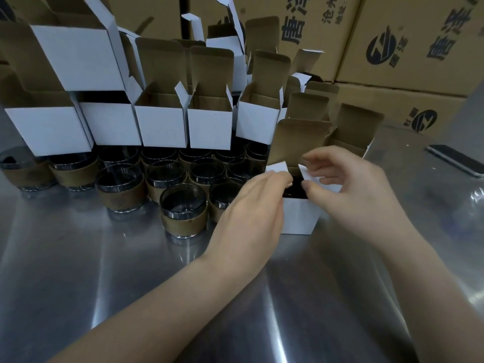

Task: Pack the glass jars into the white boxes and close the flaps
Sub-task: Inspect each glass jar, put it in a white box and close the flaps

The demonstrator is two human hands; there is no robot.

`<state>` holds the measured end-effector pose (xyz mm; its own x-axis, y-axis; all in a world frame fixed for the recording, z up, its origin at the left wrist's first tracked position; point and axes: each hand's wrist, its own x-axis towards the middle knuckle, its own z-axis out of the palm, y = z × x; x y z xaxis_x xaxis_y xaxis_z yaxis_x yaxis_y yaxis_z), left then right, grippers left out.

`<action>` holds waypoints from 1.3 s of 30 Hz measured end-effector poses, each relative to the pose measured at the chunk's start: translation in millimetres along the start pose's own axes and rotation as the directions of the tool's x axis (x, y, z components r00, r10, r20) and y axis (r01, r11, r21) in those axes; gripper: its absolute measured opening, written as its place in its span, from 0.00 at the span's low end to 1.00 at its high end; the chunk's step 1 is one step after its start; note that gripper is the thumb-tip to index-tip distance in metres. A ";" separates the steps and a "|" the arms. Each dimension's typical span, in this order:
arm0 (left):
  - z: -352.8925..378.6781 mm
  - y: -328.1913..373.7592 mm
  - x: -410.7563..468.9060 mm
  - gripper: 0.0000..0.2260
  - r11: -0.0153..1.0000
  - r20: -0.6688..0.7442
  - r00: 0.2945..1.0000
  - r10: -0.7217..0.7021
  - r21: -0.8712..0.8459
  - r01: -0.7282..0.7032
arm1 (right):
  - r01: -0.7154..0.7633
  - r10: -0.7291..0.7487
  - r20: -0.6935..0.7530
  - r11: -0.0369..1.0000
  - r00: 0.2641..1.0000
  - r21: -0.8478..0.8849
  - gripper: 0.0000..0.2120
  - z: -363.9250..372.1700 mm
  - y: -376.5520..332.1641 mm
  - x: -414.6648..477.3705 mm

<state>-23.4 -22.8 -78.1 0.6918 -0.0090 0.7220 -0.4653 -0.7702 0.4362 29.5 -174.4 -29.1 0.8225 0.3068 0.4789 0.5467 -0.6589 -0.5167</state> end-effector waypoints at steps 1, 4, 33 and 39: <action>-0.8 1.0 0.7 0.16 1.000 0.052 0.999 -0.018 0.004 0.018 | -0.006 0.006 -0.005 0.999 1.000 0.036 0.15 0.6 1.2 0.1; -3.0 0.7 1.5 0.19 0.999 0.168 0.986 -0.019 0.034 0.013 | -0.013 0.016 -0.027 0.993 1.000 0.118 0.12 3.3 9.1 1.0; 10.8 4.4 -5.5 0.10 0.966 -0.112 0.986 -0.127 -0.240 0.098 | -0.008 0.157 -0.187 0.786 0.970 0.618 0.06 25.9 31.3 -8.1; 9.9 7.6 -0.2 0.21 0.884 -0.031 0.957 -0.289 -0.392 0.255 | 0.053 0.037 -0.158 0.847 0.987 0.529 0.10 19.6 31.9 -10.9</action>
<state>-21.6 -34.9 -80.3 0.7795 0.2338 0.5812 -0.4515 -0.4336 0.7799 41.0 -185.3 -64.7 0.8073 0.1698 0.5653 0.5893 -0.1784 -0.7880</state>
